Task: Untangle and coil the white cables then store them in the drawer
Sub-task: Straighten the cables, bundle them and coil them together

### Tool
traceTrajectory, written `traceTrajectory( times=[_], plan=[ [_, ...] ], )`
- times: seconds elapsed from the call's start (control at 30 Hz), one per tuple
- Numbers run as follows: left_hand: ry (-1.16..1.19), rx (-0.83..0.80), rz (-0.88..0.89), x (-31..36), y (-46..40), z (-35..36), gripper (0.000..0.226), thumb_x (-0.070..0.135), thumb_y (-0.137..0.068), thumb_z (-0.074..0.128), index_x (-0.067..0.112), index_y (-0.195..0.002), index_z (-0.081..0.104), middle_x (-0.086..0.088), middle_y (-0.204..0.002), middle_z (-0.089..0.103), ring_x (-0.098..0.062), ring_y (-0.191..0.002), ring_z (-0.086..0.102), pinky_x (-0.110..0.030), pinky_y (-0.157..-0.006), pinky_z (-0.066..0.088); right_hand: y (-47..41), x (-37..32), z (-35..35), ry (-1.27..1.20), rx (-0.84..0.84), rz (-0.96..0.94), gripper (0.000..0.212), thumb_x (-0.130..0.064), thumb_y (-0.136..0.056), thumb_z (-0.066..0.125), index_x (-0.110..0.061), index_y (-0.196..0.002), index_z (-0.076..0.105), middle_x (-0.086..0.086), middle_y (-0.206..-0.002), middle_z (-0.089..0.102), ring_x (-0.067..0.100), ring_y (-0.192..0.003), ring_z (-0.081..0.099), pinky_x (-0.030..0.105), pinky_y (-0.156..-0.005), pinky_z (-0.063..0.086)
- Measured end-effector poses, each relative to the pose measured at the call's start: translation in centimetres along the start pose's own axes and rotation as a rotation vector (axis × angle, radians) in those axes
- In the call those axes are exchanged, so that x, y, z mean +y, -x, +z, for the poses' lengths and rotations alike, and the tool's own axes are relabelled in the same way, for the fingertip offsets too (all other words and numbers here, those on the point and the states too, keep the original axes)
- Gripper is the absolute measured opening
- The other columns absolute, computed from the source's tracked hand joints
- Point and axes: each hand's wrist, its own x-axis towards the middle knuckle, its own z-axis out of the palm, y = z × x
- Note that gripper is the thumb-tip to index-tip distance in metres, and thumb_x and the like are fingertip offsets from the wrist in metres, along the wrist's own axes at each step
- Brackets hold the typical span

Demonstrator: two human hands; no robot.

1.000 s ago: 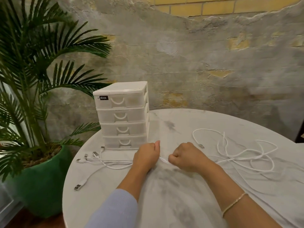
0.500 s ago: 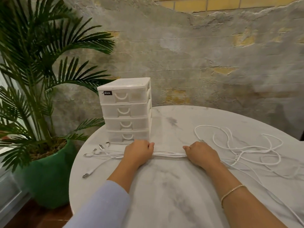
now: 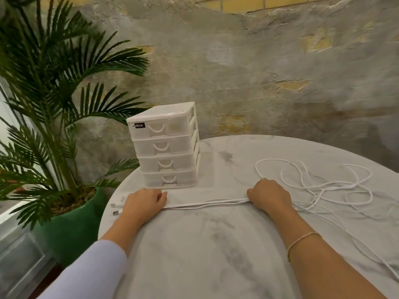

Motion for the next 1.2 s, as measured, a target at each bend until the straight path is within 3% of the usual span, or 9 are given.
traceTrajectory(
  times=[0.23,0.33,0.5,0.6,0.67,0.77,0.9,0.97,1.2],
  plan=[
    [0.137,0.100,-0.011,0.1,-0.7,1.3,0.025,0.034,-0.097,0.042,0.015,-0.081,0.046,0.000,-0.087,0.048,-0.017,-0.080,0.047,-0.027,-0.068,0.035,-0.1,0.3,-0.4,-0.004,-0.029,-0.008,0.009,-0.022,-0.090,0.046,-0.014,-0.091,0.051,0.007,-0.114,0.060,0.026,-0.098,0.056,0.028,-0.074,0.037],
    [0.131,0.126,0.039,0.1,-0.6,1.4,0.024,0.029,-0.096,0.047,0.010,-0.083,0.053,-0.002,-0.090,0.044,-0.020,-0.089,0.050,-0.027,-0.069,0.036,-0.1,0.5,-0.5,-0.002,-0.023,-0.017,0.023,-0.023,-0.090,0.045,-0.011,-0.105,0.057,0.008,-0.116,0.060,0.027,-0.104,0.057,0.028,-0.075,0.037],
    [0.258,0.323,0.191,4.2,0.3,0.4,0.021,0.013,-0.082,0.058,0.001,-0.066,0.062,-0.014,-0.072,0.061,-0.031,-0.071,0.062,-0.032,-0.058,0.046,0.1,0.5,-0.6,0.011,-0.025,-0.028,0.025,-0.022,-0.091,0.043,-0.009,-0.108,0.057,0.009,-0.117,0.059,0.028,-0.106,0.056,0.029,-0.077,0.037],
    [0.408,0.148,0.332,9.8,0.5,-0.1,0.025,0.013,-0.097,0.043,0.000,-0.102,0.063,-0.016,-0.105,0.064,-0.027,-0.102,0.056,-0.026,-0.085,0.035,0.3,0.4,-0.6,0.012,-0.024,-0.043,0.020,-0.022,-0.092,0.043,-0.011,-0.103,0.055,0.009,-0.117,0.059,0.028,-0.105,0.056,0.029,-0.076,0.036],
    [0.528,0.010,0.335,13.1,0.6,0.1,0.027,0.016,-0.099,0.041,0.002,-0.113,0.060,-0.014,-0.115,0.062,-0.026,-0.110,0.053,-0.025,-0.089,0.032,0.4,0.3,-0.5,0.024,-0.021,-0.047,0.025,-0.023,-0.092,0.043,-0.009,-0.109,0.055,0.009,-0.119,0.058,0.028,-0.107,0.056,0.029,-0.076,0.036],
    [0.654,-0.094,0.265,15.9,0.7,0.8,0.028,0.019,-0.099,0.041,0.004,-0.112,0.062,-0.012,-0.113,0.064,-0.026,-0.108,0.055,-0.024,-0.085,0.036,0.2,0.3,-0.5,0.006,-0.013,-0.014,0.029,-0.025,-0.092,0.044,-0.009,-0.113,0.056,0.010,-0.120,0.059,0.028,-0.107,0.056,0.029,-0.077,0.038],
    [0.708,-0.179,0.238,16.9,0.3,1.1,0.031,0.029,-0.099,0.043,0.007,-0.103,0.065,-0.008,-0.107,0.066,-0.023,-0.101,0.058,-0.024,-0.082,0.039,-0.4,0.2,-0.7,-0.092,0.054,0.060,0.014,-0.024,-0.091,0.045,-0.012,-0.090,0.053,0.011,-0.110,0.063,0.027,-0.085,0.052,0.028,-0.072,0.038],
    [0.667,-0.213,0.289,16.7,0.3,1.3,0.036,0.032,-0.101,0.038,0.006,-0.103,0.063,-0.010,-0.108,0.066,-0.025,-0.101,0.057,-0.029,-0.086,0.040,-0.7,0.0,-0.6,-0.118,0.092,0.072,0.016,-0.023,-0.090,0.045,-0.011,-0.090,0.055,0.012,-0.107,0.063,0.029,-0.087,0.055,0.028,-0.071,0.038],
    [0.631,-0.199,0.374,15.3,-0.3,1.0,0.035,0.027,-0.103,0.028,0.008,-0.099,0.058,-0.011,-0.104,0.065,-0.024,-0.090,0.055,-0.030,-0.075,0.039,-0.8,-0.3,-0.3,-0.054,0.092,-0.072,0.023,-0.023,-0.090,0.042,-0.009,-0.082,0.057,0.008,-0.082,0.055,0.026,-0.079,0.049,0.029,-0.067,0.035]
  ],
)
